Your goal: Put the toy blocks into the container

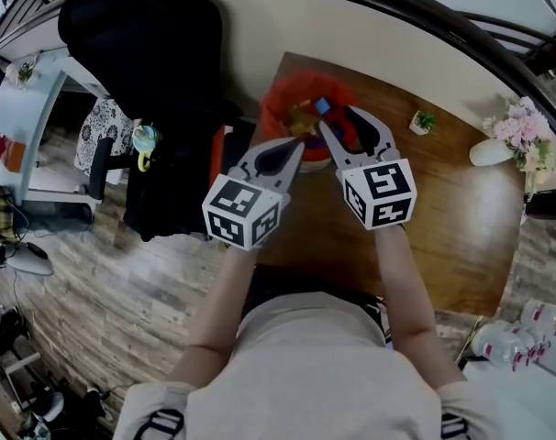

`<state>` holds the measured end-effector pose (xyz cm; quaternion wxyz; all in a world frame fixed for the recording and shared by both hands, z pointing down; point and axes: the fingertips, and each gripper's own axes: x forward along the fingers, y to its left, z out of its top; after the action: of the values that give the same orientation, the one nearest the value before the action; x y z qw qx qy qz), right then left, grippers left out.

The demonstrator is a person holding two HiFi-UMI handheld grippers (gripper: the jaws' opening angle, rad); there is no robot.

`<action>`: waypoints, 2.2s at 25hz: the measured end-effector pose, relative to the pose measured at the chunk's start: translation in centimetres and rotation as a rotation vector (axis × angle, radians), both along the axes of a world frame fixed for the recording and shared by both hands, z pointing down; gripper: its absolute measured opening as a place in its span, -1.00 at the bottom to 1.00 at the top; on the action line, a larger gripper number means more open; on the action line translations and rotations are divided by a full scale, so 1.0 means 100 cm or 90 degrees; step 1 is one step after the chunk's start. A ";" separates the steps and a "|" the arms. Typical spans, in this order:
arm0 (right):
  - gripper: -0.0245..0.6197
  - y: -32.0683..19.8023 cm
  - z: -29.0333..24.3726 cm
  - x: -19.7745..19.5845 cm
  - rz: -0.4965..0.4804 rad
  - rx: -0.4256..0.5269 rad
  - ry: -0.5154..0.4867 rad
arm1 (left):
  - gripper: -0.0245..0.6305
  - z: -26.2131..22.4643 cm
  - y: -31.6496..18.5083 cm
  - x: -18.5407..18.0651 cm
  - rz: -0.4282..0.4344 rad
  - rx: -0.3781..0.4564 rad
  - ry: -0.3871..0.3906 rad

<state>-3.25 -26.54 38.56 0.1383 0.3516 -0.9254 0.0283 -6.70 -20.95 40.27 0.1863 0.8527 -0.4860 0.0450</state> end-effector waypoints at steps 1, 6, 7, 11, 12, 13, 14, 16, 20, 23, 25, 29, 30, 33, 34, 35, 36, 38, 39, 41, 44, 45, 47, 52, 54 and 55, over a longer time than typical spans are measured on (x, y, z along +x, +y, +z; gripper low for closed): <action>-0.36 0.001 0.000 0.000 0.000 -0.001 0.000 | -0.89 0.000 0.000 0.001 0.001 -0.001 0.000; -0.36 0.005 0.000 0.004 -0.002 -0.003 -0.001 | -0.89 -0.001 0.001 0.007 0.005 0.001 0.001; -0.36 0.006 0.000 0.005 -0.001 -0.003 -0.002 | -0.89 -0.001 0.001 0.007 0.005 0.002 0.001; -0.36 0.013 -0.001 0.012 0.009 -0.009 -0.009 | -0.89 -0.003 0.003 0.008 0.008 0.006 0.000; -0.36 0.016 0.000 0.015 0.013 -0.013 -0.011 | -0.89 -0.004 0.004 0.010 0.010 0.007 0.000; -0.36 0.018 0.001 0.019 0.016 -0.016 -0.011 | -0.89 -0.005 0.005 0.012 0.013 0.008 0.001; -0.36 0.020 0.002 0.022 0.020 -0.019 -0.011 | -0.89 -0.006 0.006 0.014 0.017 0.010 0.001; -0.36 0.025 0.004 0.029 0.029 -0.027 -0.017 | -0.89 -0.008 0.008 0.021 0.026 0.014 0.001; -0.36 0.035 0.008 0.041 0.040 -0.043 -0.032 | -0.88 -0.011 0.012 0.036 0.050 0.022 -0.003; -0.37 0.041 0.010 0.051 0.051 -0.058 -0.046 | -0.88 -0.012 0.015 0.045 0.065 0.023 -0.005; -0.37 0.045 0.012 0.058 0.060 -0.068 -0.053 | -0.88 -0.011 0.018 0.051 0.076 0.020 -0.007; -0.37 0.053 0.015 0.071 0.079 -0.075 -0.061 | -0.89 -0.008 0.024 0.065 0.103 0.014 -0.014; -0.38 0.055 0.015 0.075 0.083 -0.076 -0.064 | -0.89 -0.007 0.026 0.069 0.111 0.012 -0.016; -0.40 0.062 0.016 0.083 0.091 -0.073 -0.067 | -0.89 -0.004 0.033 0.077 0.129 0.007 -0.023; -0.42 0.064 0.017 0.086 0.092 -0.073 -0.067 | -0.88 -0.003 0.036 0.080 0.133 0.006 -0.024; -0.45 0.066 0.018 0.089 0.095 -0.074 -0.066 | -0.89 -0.003 0.037 0.082 0.135 0.005 -0.024; -0.48 0.068 0.019 0.092 0.098 -0.075 -0.067 | -0.89 -0.002 0.039 0.084 0.138 0.005 -0.025; -0.52 0.072 0.019 0.096 0.102 -0.072 -0.067 | -0.89 0.000 0.042 0.088 0.145 0.004 -0.027; -0.54 0.074 0.018 0.097 0.103 -0.069 -0.067 | -0.88 0.000 0.043 0.089 0.149 0.003 -0.028; -0.61 0.079 0.016 0.100 0.102 -0.060 -0.067 | -0.89 0.002 0.045 0.093 0.160 0.002 -0.028; -0.74 0.086 0.013 0.106 0.105 -0.048 -0.062 | -0.88 0.003 0.050 0.099 0.177 0.002 -0.029; -0.79 0.088 0.012 0.107 0.107 -0.045 -0.062 | -0.89 0.004 0.051 0.100 0.181 0.003 -0.030; -0.89 0.091 0.013 0.109 0.110 -0.042 -0.064 | -0.88 0.006 0.053 0.103 0.188 0.002 -0.032; -0.89 0.101 0.020 0.110 0.100 -0.055 -0.067 | -0.88 0.014 0.057 0.108 0.199 -0.011 -0.037; -0.89 0.105 0.022 0.109 0.095 -0.059 -0.065 | -0.88 0.017 0.059 0.108 0.201 -0.016 -0.037; -0.89 0.107 0.024 0.108 0.092 -0.063 -0.061 | -0.88 0.017 0.059 0.108 0.202 -0.017 -0.036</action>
<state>7.57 -15.87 41.01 0.1086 0.4082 -0.9008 0.1008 4.11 -15.02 41.99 0.1747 0.9145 -0.3495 0.1046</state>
